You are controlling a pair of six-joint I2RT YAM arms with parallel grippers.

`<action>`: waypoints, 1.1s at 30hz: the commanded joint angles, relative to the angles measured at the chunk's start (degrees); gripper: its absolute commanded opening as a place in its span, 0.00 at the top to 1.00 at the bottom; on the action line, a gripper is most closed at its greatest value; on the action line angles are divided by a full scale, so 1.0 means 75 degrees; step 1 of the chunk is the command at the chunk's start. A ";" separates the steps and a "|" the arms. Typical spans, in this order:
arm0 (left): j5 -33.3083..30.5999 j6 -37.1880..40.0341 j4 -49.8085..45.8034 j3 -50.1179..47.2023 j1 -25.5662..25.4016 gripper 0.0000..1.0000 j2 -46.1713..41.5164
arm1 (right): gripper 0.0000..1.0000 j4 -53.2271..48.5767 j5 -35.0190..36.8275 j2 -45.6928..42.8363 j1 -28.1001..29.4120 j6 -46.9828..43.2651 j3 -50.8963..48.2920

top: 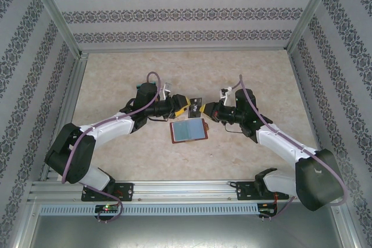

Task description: Take the credit cards out of the card holder

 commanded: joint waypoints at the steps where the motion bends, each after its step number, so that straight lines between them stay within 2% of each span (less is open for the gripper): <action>1: 0.0175 -0.0107 0.0423 -0.0092 0.0068 0.53 -0.0048 | 1.00 0.0934 -0.0305 0.0146 -0.0045 0.0466 0.0079; 6: 0.0339 -0.0182 0.0625 -0.0082 0.0068 0.55 0.0016 | 1.00 0.1364 -0.0431 0.0299 -0.0043 0.0710 0.0029; 10: 0.0419 -0.0220 0.0751 -0.0062 0.0068 0.62 0.0081 | 1.00 0.1498 -0.0490 0.0400 -0.0036 0.0777 0.0000; 20: 0.0360 -0.0164 0.0721 -0.0080 0.0068 0.88 0.0001 | 1.00 0.1471 -0.0575 0.0563 -0.0033 0.0675 -0.0118; 22: 0.0329 -0.0045 0.0563 -0.0054 0.0067 0.94 -0.0072 | 0.91 0.1374 -0.0578 0.0575 -0.0033 0.0595 -0.0133; 27: 0.0265 0.0613 -0.0352 0.0121 0.0132 0.97 -0.0334 | 0.34 0.0863 -0.0543 0.0431 -0.0123 0.0250 -0.0177; 29: 0.0173 0.1373 -0.1327 0.0379 0.0179 0.97 -0.0480 | 0.18 0.0549 -0.0467 0.0293 -0.0202 0.0074 -0.0205; 33: -0.0944 0.4030 -0.4654 0.1494 0.0203 1.00 -0.0720 | 0.04 -0.0534 -0.0178 -0.0070 -0.0242 -0.0622 0.0004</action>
